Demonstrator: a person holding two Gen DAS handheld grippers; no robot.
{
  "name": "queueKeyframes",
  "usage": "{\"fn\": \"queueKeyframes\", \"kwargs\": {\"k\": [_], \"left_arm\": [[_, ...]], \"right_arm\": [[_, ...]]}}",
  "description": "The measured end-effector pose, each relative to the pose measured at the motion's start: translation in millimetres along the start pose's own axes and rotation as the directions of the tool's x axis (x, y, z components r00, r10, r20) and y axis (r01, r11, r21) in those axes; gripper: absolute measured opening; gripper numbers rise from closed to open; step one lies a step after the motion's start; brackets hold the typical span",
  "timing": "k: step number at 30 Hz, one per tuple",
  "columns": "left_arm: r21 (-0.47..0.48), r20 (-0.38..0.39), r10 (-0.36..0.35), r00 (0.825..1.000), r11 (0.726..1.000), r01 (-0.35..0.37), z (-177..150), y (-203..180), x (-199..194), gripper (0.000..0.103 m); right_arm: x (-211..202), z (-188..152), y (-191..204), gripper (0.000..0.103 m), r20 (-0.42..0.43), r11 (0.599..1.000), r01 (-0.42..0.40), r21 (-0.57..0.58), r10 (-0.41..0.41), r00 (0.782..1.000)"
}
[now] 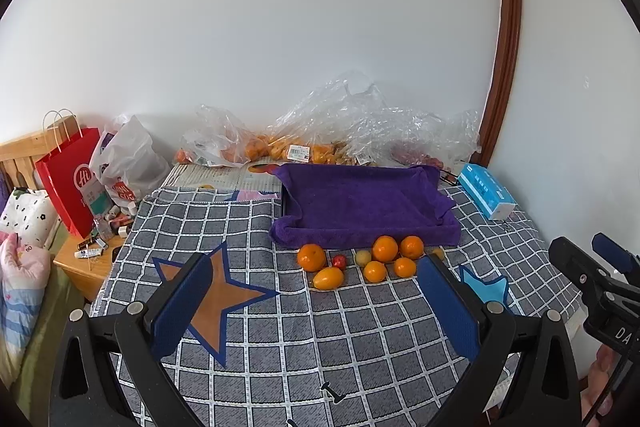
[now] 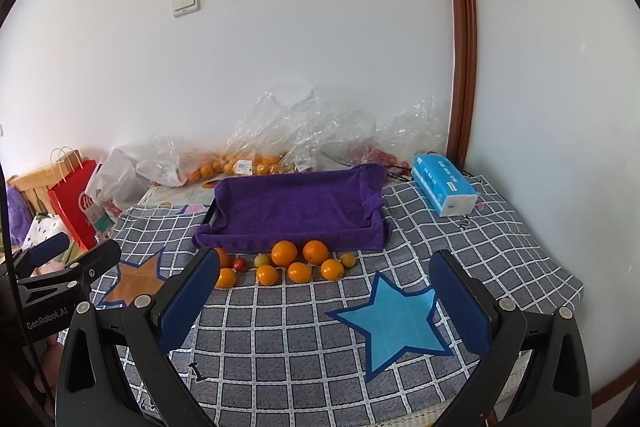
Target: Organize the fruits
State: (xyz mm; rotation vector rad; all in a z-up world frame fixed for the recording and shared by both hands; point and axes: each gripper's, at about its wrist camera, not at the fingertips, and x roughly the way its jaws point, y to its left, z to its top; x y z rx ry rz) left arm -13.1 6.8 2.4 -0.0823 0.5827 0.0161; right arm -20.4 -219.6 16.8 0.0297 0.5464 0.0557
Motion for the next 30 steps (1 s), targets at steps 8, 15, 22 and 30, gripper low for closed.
{"fn": "queueKeyframes", "kwargs": {"k": [8,15,22,30], "left_arm": [[-0.003,-0.02,-0.003,1.0,1.0,0.003,1,5,9,0.103],[0.004,-0.047,0.025,0.999,1.0,-0.025,3,10,27,0.103],[0.011,-0.089,0.014,0.996,1.0,-0.013,-3,25,62,0.103],[-0.034,-0.154,0.039,0.987,0.998,-0.044,-26,49,109,0.102]], "right_arm": [[6,0,5,0.103,0.002,1.0,0.007,-0.024,-0.007,1.0],[23,2,8,0.103,-0.006,0.999,0.009,-0.041,-0.009,1.0],[59,0,-1,0.103,-0.062,0.999,0.034,-0.037,-0.036,0.997],[112,-44,-32,0.103,-0.109,0.998,0.048,0.028,-0.045,0.993]]}}
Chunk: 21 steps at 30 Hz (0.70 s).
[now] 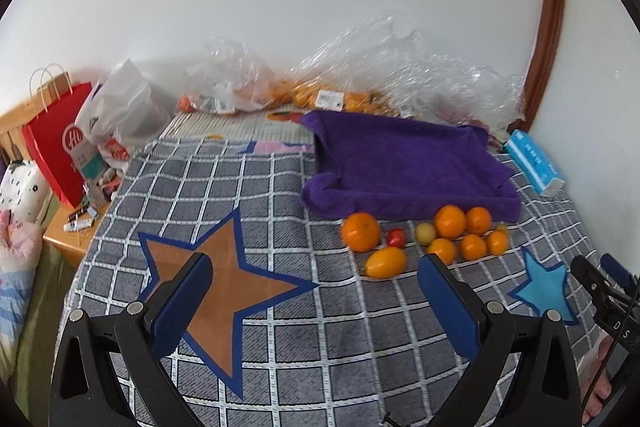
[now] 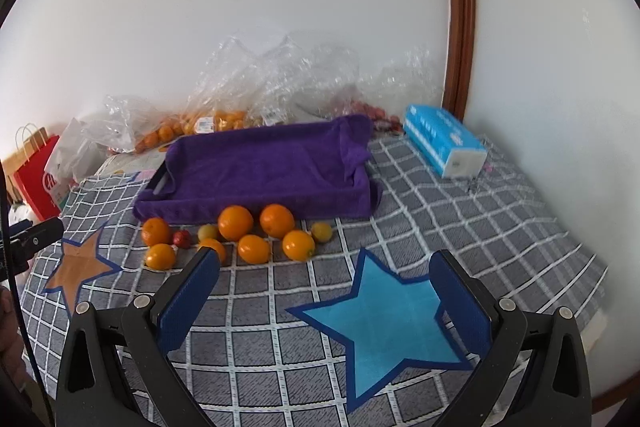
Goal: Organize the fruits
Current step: 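Grasp the oval orange fruit with the left tool while the right tool grasps a round orange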
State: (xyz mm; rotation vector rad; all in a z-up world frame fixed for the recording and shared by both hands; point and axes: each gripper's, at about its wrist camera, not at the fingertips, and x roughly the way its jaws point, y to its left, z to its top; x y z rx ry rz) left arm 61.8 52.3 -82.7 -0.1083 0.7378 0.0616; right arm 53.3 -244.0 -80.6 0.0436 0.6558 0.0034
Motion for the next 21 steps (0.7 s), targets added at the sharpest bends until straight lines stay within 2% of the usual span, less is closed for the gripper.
{"fn": "queueKeyframes", "kwargs": {"k": [3,5,7,9,13,15,18,21], "left_arm": [[-0.017,-0.028,0.014,1.0,1.0,-0.015,-6,9,17,0.099],[-0.046,-0.062,-0.013,0.998,0.999,0.011,-9,17,29,0.093],[-0.077,-0.091,-0.048,0.995,0.996,0.041,-11,23,40,0.092],[-0.084,-0.094,-0.065,0.993,0.995,0.058,-13,26,47,0.079],[-0.091,-0.112,-0.077,0.991,0.994,0.067,-13,27,57,0.073],[-0.066,-0.113,-0.089,0.99,0.994,0.082,-13,24,60,0.073],[-0.027,-0.121,-0.07,0.99,0.997,0.067,-13,20,67,0.073],[-0.021,-0.134,-0.097,0.986,0.995,0.095,-12,17,72,0.073]], "right_arm": [[24,-12,-11,0.103,-0.046,0.998,-0.048,0.032,0.05,0.998],[43,-15,-14,0.1,-0.111,0.999,-0.029,0.037,0.033,0.993],[58,-18,-14,0.092,-0.142,0.999,-0.026,0.031,0.03,0.989],[68,-19,-13,0.087,-0.155,1.0,-0.026,0.015,0.028,0.988],[88,-15,-10,0.067,-0.16,0.999,-0.039,0.015,0.041,0.986],[97,-11,-7,0.062,-0.163,0.998,-0.067,0.021,0.069,0.984],[113,-6,2,0.052,-0.171,0.995,-0.096,0.019,0.098,0.98],[126,-4,10,0.045,-0.184,0.993,-0.113,0.023,0.116,0.976]]}}
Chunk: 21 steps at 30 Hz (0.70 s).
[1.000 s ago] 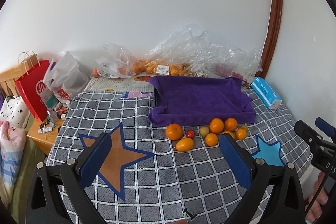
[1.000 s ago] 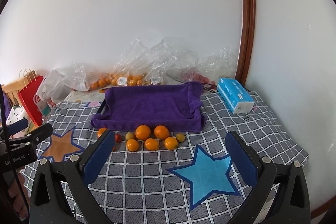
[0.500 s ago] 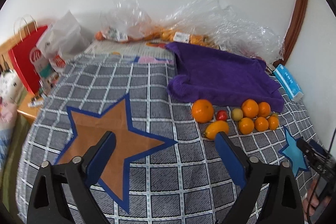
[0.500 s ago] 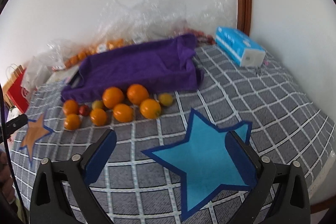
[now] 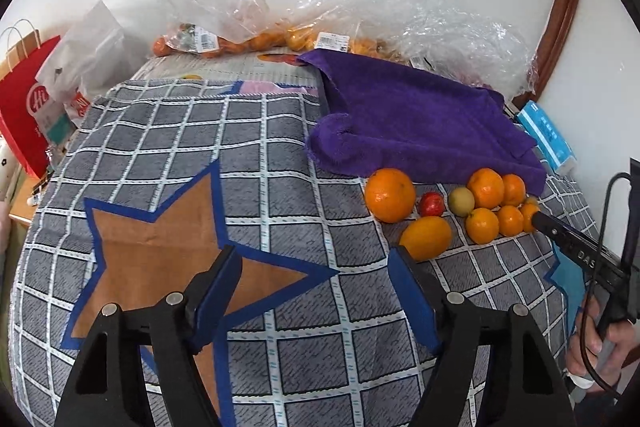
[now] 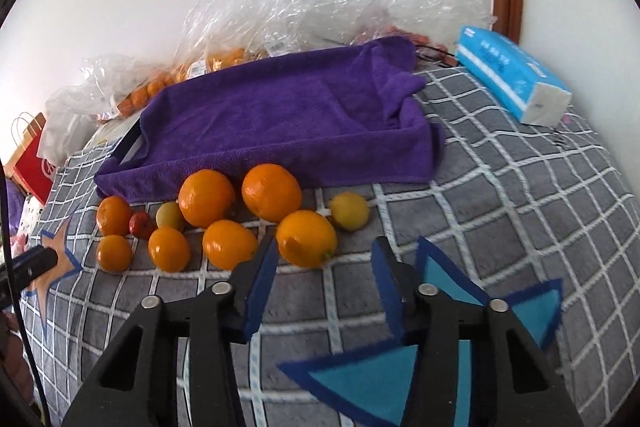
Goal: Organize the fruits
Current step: 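Grasp the oval orange fruit with the left tool while the right tool grasps a round orange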
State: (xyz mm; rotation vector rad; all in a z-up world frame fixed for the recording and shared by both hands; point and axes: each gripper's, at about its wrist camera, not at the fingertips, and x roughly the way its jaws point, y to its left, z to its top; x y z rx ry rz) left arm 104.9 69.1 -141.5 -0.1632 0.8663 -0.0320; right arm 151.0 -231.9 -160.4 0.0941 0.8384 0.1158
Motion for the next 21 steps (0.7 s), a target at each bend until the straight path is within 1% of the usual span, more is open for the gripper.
{"fn": "queueKeyframes", "kwargs": {"k": [4,6,8,12,16,19,21], "left_arm": [[0.023,-0.005,-0.044,0.999,0.999,0.045,1,-10,6,0.073],[0.044,-0.007,-0.061,0.998,0.997,0.061,1,-19,9,0.073],[0.06,-0.002,-0.072,0.997,0.996,0.072,0,-27,10,0.073],[0.076,0.001,-0.106,0.994,0.992,0.105,1,-45,19,0.073],[0.094,-0.017,-0.106,0.994,0.99,0.108,2,-61,33,0.073],[0.087,-0.042,-0.108,0.993,0.99,0.112,3,-68,45,0.06],[0.097,-0.048,-0.107,0.993,0.989,0.111,2,-72,50,0.046]], "right_arm": [[14,1,5,0.043,-0.027,1.0,-0.015,-0.014,0.015,1.0],[19,-2,6,0.037,-0.042,0.999,-0.03,-0.016,0.029,0.999],[21,-2,7,0.036,-0.045,0.999,-0.037,-0.019,0.036,0.998],[13,-3,7,0.036,-0.033,0.998,-0.053,-0.024,0.053,0.998],[-4,-12,1,0.036,-0.026,0.998,-0.045,-0.034,0.044,0.999],[-18,-23,-6,0.036,-0.027,0.998,-0.046,-0.033,0.046,0.999],[-23,-28,-8,0.036,-0.02,0.999,-0.042,-0.031,0.042,0.999]]}}
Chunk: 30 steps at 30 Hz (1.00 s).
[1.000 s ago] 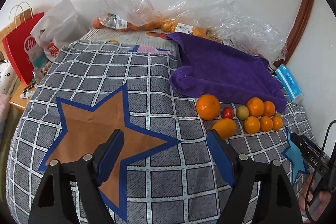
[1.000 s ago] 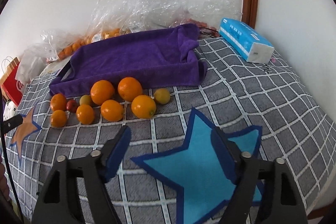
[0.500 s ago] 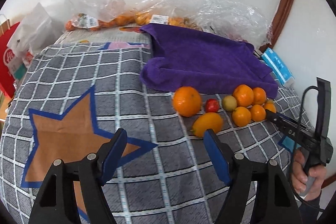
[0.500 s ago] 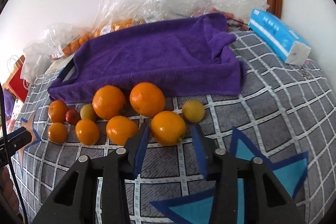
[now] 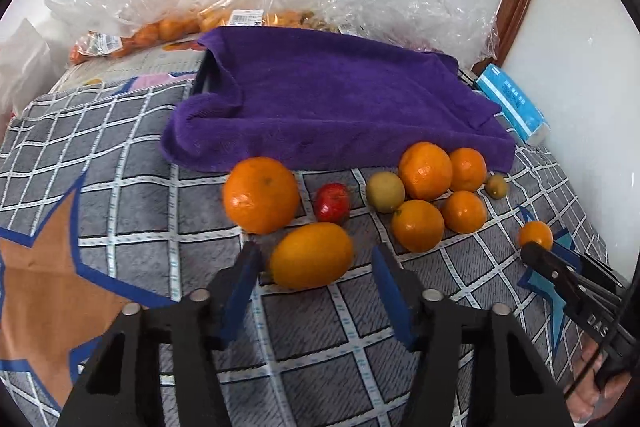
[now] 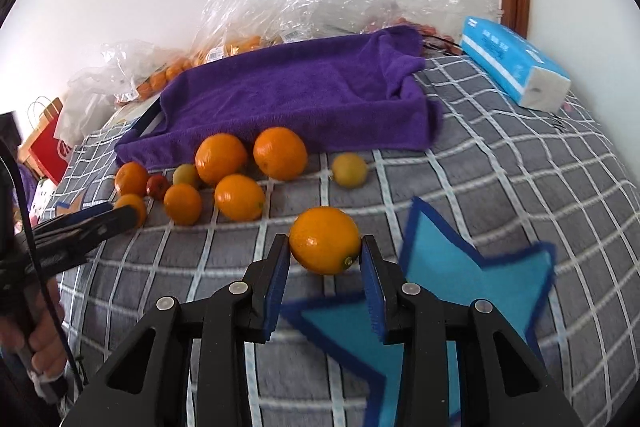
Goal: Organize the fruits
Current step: 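Grasp the oval orange fruit with the left tool while the right tool grasps a round orange, then lift the oval fruit with the left tool while the right tool lifts the orange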
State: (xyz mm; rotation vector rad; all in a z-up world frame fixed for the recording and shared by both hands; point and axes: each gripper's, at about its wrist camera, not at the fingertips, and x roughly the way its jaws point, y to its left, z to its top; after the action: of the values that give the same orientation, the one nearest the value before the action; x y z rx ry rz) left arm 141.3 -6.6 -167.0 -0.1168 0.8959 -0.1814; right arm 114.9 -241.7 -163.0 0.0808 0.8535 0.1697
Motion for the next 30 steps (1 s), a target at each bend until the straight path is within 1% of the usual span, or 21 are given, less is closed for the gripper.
{"fn": "queueKeyframes", "kwargs": {"k": [1,3,5,7,9,11,15,19,24,30], "left_arm": [[0.01,0.007,0.006,1.0,1.0,-0.006,-1,-2,1,0.042],[0.028,0.013,0.009,1.0,1.0,-0.009,-3,-3,-1,0.041],[0.021,0.009,0.012,1.0,1.0,-0.012,-4,2,-5,0.041],[0.014,0.015,0.021,1.0,1.0,-0.021,-7,8,-14,0.041],[0.017,0.009,0.045,0.999,0.999,-0.045,-11,13,-18,0.041],[0.021,0.015,0.041,0.999,0.999,-0.042,-14,16,-18,0.043],[0.009,0.02,0.042,0.999,0.999,-0.043,-17,20,-14,0.043],[-0.03,0.034,0.008,0.999,1.0,-0.007,-18,26,-16,0.044],[-0.021,0.033,0.008,0.999,1.0,-0.007,-18,23,-15,0.044],[-0.045,0.041,-0.054,0.998,0.997,0.056,-15,27,-12,0.043]], "right_arm": [[-2,-3,0,0.036,0.001,1.0,-0.005,-0.002,0.005,1.0],[-2,-5,3,0.036,-0.002,1.0,-0.013,-0.013,0.013,1.0],[1,-5,8,0.036,-0.006,1.0,-0.01,-0.026,0.01,1.0],[4,-4,13,0.036,-0.014,0.999,-0.013,-0.04,0.012,1.0],[7,-3,19,0.036,-0.027,0.998,-0.004,-0.059,0.002,1.0],[12,-3,22,0.036,-0.037,0.997,0.007,-0.074,-0.009,0.999],[16,-6,26,0.036,-0.033,0.995,0.029,-0.092,-0.032,0.999],[16,-6,25,0.037,-0.033,0.996,0.02,-0.085,-0.023,0.999],[17,-5,24,0.039,-0.036,0.997,0.008,-0.08,-0.011,0.999],[16,-5,19,0.041,-0.037,0.997,-0.033,-0.063,0.031,0.999]]}}
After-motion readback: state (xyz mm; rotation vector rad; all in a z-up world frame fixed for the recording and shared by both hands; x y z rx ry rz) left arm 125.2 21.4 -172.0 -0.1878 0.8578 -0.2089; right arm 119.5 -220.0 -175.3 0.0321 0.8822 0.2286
